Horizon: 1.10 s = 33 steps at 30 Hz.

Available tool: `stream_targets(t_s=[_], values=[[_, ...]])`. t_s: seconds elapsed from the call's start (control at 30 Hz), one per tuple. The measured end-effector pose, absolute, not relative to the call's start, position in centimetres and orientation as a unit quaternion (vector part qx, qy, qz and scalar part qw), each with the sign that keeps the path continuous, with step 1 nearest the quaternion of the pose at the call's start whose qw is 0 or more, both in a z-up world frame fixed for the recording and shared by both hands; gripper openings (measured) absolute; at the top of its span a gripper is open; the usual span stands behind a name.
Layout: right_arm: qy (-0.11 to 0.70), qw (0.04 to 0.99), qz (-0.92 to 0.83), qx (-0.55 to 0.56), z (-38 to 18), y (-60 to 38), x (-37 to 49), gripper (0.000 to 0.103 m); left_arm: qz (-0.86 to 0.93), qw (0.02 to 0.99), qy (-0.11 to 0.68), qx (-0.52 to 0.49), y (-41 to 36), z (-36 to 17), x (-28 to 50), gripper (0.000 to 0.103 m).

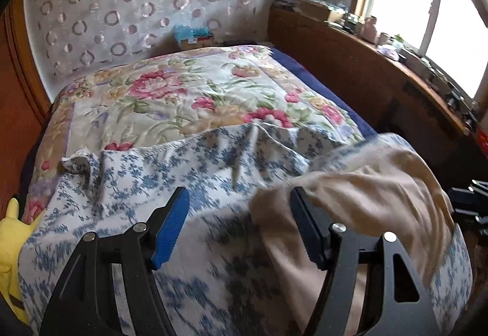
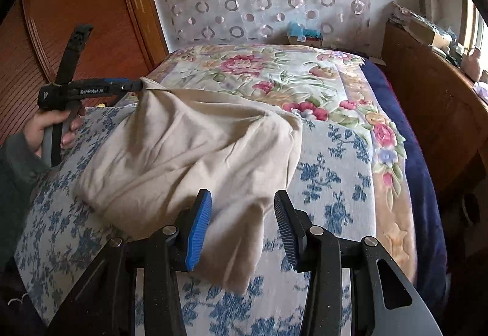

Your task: Fold small clothes

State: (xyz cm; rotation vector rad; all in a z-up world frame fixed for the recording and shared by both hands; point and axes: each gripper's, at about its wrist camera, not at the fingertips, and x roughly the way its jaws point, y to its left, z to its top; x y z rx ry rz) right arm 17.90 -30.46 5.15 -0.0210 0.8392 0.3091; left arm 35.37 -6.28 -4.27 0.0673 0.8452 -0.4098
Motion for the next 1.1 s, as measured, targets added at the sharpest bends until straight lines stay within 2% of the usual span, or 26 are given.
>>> stream_targets(t_s=[0.3, 0.5, 0.6, 0.67, 1.03, 1.07, 1.1], values=[[0.421, 0.893, 0.16, -0.026, 4.5, -30.4, 14.8, 0.044, -0.254, 0.865, 0.432, 0.01, -6.6, -5.5, 29.9, 0.069], [0.443, 0.882, 0.155, -0.04, 3.2, -30.6, 15.3, 0.043, -0.254, 0.857, 0.448, 0.031, -7.6, -7.2, 28.2, 0.069], [0.441, 0.882, 0.161, -0.051, 3.0, -30.5, 15.6, 0.006, -0.245, 0.857, 0.452, 0.036, -7.6, -7.9, 28.2, 0.069], [0.429, 0.888, 0.159, -0.052, 3.5, -30.9, 15.4, 0.002, -0.238, 0.858, 0.453, 0.044, -7.6, -8.2, 28.3, 0.069], [0.392, 0.915, 0.093, -0.014, 5.4, -34.6, 14.5, 0.001, -0.232, 0.862, 0.449, 0.043, -7.4, -8.1, 28.5, 0.069], [0.387, 0.917, 0.096, -0.012, 5.7, -34.2, 14.7, 0.004, -0.231, 0.863, 0.447, 0.042, -7.5, -8.0, 28.6, 0.069], [0.385, 0.917, 0.103, -0.009, 5.8, -33.9, 15.0, 0.018, -0.232, 0.864, 0.446, 0.039, -7.5, -7.9, 28.9, 0.069]])
